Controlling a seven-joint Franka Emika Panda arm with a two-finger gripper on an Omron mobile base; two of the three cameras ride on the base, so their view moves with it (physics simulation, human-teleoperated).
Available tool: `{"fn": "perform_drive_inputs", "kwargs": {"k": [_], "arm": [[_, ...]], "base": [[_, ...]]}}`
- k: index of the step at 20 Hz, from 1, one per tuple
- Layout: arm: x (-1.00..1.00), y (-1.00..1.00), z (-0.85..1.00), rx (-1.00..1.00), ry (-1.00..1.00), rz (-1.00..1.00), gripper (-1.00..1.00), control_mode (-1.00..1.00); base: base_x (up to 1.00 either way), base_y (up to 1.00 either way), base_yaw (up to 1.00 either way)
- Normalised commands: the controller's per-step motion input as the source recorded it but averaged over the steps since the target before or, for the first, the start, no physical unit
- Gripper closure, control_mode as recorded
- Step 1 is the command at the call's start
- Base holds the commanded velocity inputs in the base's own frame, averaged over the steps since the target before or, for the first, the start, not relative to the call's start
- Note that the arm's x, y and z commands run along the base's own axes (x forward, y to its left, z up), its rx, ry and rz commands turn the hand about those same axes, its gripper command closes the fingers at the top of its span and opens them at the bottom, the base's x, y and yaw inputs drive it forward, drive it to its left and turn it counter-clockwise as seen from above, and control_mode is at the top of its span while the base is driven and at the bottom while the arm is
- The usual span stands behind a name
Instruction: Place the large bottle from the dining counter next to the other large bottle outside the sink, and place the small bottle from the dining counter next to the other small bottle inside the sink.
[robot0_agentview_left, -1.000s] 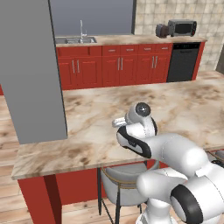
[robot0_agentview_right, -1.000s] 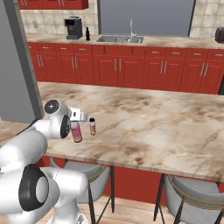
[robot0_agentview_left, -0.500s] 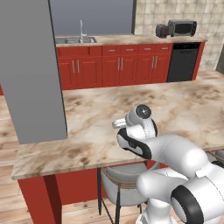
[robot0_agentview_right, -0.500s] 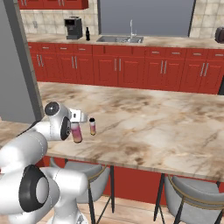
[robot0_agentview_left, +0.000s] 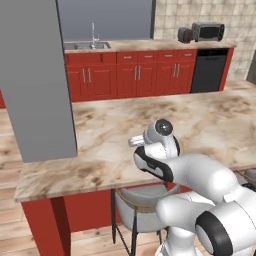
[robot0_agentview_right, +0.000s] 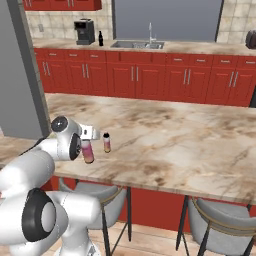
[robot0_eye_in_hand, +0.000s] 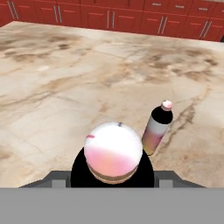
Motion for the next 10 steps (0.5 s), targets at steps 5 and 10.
{"fn": "perform_drive_inputs", "kwargs": {"k": [5, 10], "arm": [[0.00, 0.00, 0.00, 0.00, 0.00, 0.00, 1.00, 1.00], [0.00, 0.00, 0.00, 0.00, 0.00, 0.00, 1.00, 1.00]], "base": [[-0.58, 0.25, 0.03], [-0.27, 0.45, 0.04]]}}
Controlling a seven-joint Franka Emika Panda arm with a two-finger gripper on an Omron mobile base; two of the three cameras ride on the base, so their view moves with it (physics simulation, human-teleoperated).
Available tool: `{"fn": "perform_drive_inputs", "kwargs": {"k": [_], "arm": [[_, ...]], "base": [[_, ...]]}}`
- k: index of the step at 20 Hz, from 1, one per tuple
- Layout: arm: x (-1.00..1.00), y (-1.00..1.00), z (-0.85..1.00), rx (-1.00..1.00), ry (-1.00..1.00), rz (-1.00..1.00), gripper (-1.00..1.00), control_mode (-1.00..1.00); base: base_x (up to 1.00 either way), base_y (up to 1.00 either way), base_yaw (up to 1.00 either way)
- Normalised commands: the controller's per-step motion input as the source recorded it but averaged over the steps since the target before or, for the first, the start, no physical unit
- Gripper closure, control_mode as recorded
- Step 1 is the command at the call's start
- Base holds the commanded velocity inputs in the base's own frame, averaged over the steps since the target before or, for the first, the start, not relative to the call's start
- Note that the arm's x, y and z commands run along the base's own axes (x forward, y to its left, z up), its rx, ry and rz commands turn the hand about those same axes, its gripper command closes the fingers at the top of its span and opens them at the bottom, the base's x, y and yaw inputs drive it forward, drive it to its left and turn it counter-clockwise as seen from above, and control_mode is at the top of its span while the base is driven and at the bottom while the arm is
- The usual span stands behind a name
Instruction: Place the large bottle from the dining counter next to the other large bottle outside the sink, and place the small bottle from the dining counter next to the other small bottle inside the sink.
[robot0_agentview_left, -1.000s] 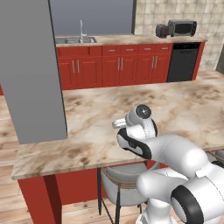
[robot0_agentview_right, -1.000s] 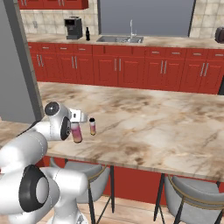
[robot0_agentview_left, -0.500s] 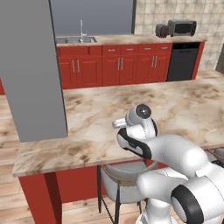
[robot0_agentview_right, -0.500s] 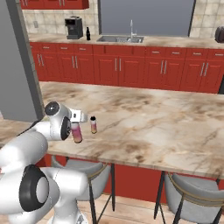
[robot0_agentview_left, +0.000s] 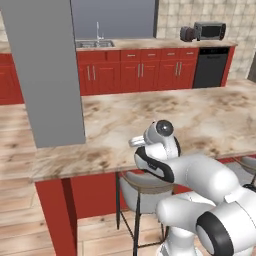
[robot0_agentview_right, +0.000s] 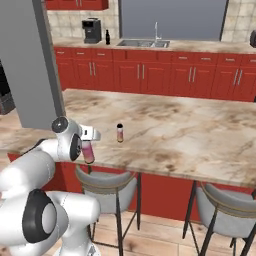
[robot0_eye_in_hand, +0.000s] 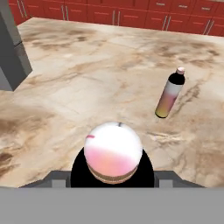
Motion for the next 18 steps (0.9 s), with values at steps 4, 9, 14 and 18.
{"fn": "perform_drive_inputs", "kwargs": {"k": [4, 9, 14, 18], "arm": [[0.00, 0.00, 0.00, 0.00, 0.00, 0.00, 1.00, 1.00], [0.00, 0.00, 0.00, 0.00, 0.00, 0.00, 1.00, 1.00], [0.00, 0.00, 0.00, 0.00, 0.00, 0.00, 1.00, 1.00], [0.00, 0.00, 0.00, 0.00, 0.00, 0.00, 1.00, 1.00]], "base": [[0.00, 0.82, 0.03], [0.00, 0.95, 0.04], [0.00, 0.92, 0.04], [0.07, 0.85, 0.04]]}}
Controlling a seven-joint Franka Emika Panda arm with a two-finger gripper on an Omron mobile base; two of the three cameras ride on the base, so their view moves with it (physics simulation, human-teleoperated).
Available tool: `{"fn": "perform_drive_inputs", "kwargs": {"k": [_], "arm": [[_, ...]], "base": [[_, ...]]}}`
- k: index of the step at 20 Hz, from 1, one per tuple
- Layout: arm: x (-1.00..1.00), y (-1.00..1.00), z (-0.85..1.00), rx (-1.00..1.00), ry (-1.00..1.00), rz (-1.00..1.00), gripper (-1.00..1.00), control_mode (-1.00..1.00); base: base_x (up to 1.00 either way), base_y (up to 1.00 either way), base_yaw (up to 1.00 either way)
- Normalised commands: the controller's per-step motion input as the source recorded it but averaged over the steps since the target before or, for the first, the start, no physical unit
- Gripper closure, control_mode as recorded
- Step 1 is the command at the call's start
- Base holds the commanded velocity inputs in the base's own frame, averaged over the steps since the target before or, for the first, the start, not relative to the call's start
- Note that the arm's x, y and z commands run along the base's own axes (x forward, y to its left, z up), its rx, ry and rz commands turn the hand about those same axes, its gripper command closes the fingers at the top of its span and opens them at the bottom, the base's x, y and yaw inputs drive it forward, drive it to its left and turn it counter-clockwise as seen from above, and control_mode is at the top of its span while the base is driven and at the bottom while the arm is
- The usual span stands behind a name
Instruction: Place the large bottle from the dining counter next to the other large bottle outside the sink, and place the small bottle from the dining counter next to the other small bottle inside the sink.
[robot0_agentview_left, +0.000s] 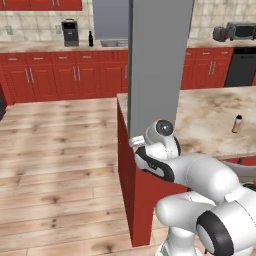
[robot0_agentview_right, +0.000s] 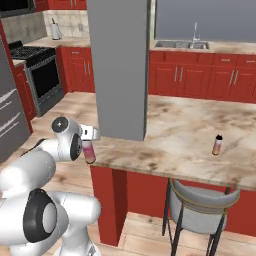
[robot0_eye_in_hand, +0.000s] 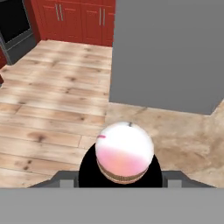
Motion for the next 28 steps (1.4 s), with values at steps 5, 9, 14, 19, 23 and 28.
{"fn": "perform_drive_inputs", "kwargs": {"k": [5, 9, 14, 19, 23, 28], "arm": [[0.00, 0.00, 0.00, 0.00, 0.00, 0.00, 1.00, 1.00], [0.00, 0.00, 0.00, 0.00, 0.00, 0.00, 1.00, 1.00], [0.00, 0.00, 0.00, 0.00, 0.00, 0.00, 1.00, 1.00], [0.00, 0.00, 0.00, 0.00, 0.00, 0.00, 1.00, 1.00], [0.00, 0.00, 0.00, 0.00, 0.00, 0.00, 1.00, 1.00], [0.00, 0.00, 0.00, 0.00, 0.00, 0.00, 1.00, 1.00]], "base": [[0.37, 0.69, 0.02], [0.54, 0.55, 0.00], [0.60, 0.52, 0.00], [0.56, 0.57, 0.00], [0.56, 0.56, 0.00], [0.63, 0.44, 0.00]]}}
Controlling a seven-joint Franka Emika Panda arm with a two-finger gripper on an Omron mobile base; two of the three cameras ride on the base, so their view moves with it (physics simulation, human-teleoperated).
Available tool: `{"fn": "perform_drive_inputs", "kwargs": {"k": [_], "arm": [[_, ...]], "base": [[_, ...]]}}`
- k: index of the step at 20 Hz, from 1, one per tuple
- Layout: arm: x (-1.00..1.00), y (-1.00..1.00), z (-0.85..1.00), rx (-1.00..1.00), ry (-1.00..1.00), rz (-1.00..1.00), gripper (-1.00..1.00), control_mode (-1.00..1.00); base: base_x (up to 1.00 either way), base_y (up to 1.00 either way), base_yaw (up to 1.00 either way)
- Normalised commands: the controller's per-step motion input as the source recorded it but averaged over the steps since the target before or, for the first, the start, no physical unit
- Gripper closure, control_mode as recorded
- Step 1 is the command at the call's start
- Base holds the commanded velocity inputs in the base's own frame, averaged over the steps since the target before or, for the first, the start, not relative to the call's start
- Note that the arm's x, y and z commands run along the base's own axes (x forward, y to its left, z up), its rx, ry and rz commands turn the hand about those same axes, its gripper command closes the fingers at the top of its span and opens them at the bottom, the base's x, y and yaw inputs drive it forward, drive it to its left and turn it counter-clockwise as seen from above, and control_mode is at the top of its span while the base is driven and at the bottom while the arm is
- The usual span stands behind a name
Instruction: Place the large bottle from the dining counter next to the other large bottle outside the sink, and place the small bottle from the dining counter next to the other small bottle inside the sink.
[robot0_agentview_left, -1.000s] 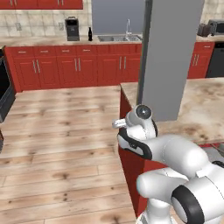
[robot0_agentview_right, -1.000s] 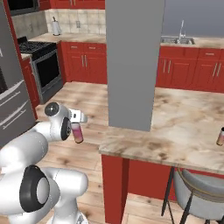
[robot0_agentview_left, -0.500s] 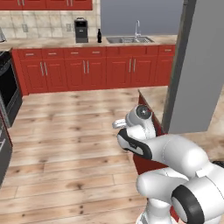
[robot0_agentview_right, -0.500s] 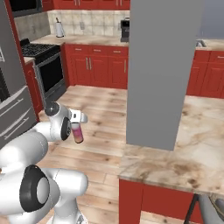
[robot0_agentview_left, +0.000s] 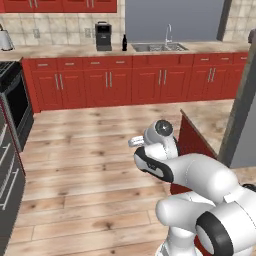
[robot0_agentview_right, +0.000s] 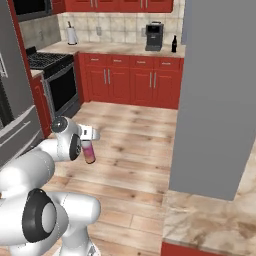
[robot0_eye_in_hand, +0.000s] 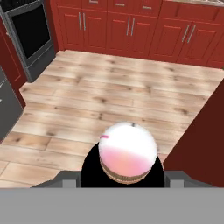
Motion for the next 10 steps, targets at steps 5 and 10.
{"fn": "perform_drive_inputs", "kwargs": {"k": [5, 10], "arm": [[0.00, 0.00, 0.00, 0.00, 0.00, 0.00, 1.00, 1.00], [0.00, 0.00, 0.00, 0.00, 0.00, 0.00, 1.00, 1.00]], "base": [[0.78, 0.31, 0.00], [0.88, 0.24, 0.00]]}}
